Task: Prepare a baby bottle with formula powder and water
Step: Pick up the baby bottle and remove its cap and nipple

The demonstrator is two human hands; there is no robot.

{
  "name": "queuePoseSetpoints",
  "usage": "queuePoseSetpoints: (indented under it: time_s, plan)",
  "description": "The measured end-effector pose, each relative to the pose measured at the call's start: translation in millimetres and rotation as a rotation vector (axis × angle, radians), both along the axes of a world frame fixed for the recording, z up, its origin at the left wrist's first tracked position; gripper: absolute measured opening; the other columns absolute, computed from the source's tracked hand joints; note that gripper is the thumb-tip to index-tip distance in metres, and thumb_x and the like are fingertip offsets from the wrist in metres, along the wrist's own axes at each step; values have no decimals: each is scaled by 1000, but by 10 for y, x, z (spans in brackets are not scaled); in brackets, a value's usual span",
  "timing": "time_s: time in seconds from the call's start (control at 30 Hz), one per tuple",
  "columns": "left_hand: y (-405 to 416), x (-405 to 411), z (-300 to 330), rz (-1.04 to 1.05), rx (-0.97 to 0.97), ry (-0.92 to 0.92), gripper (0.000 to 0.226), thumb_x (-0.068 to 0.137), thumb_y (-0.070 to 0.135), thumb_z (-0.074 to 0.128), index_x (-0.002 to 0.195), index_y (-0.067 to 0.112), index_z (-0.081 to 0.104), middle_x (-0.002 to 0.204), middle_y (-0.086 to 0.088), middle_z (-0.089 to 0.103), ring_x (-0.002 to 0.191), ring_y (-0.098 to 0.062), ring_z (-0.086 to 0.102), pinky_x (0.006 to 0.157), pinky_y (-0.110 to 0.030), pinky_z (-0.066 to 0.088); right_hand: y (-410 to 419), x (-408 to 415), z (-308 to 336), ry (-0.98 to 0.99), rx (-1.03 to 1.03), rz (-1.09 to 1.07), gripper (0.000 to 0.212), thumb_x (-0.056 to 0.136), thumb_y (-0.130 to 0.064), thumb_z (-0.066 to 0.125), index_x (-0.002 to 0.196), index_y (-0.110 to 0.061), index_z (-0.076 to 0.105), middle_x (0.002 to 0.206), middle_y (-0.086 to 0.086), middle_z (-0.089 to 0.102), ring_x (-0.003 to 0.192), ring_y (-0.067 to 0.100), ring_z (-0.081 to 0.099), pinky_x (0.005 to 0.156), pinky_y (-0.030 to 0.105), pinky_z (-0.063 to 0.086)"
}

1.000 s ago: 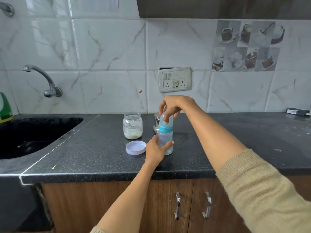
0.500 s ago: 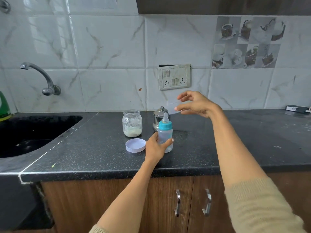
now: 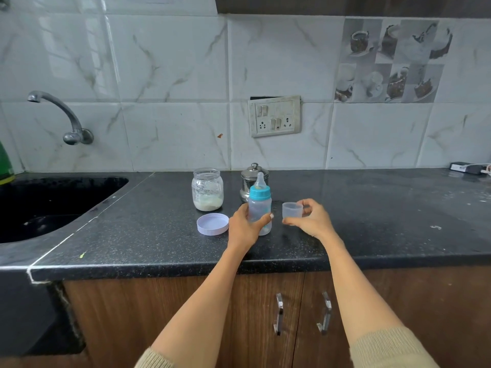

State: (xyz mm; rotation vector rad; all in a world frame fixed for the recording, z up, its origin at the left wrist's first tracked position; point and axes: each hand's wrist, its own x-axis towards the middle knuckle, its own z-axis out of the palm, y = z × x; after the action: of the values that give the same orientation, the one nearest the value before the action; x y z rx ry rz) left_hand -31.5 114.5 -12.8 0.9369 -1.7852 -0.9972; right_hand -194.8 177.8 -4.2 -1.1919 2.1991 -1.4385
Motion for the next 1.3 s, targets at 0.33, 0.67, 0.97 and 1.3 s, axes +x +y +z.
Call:
queuePoseSetpoints:
  time_s: [0.33,0.67,0.97,1.3]
  plan:
    - [22,3,30,5,3,-6,60,79,37,71,128,9,49,130,-7,58,116,-19,54,88,-24,41,43,15,20,12,95,-23,70,63,-31,86,116,-18,43,122,8,56,98,18,53,79,30,45]
    - [-35,-8,-22,-15,0,25,53,77,35,74,120,10,54,122,-5,63,102,-13,57,85,-24,44,24,560,1149,321,-36,218,48,75,-39,74,116,-19,59,101,0,65,88,17,63,70,25,50]
    - [-54,-16,-35,1,-18,24,49,77,37,74,114,10,56,117,-6,64,107,-20,59,83,-27,43,-387,895,1454,789,708,190,63,64,-69,69,81,-11,54,84,4,63,73,20,61,51,21,39]
    - [-83,-29,-55,-7,-20,19,52,77,38,73,117,10,55,120,-7,63,103,-17,57,84,-27,45,-421,829,1565,653,772,482,49,76,-21,75,122,-28,61,127,0,55,101,20,59,65,23,55]
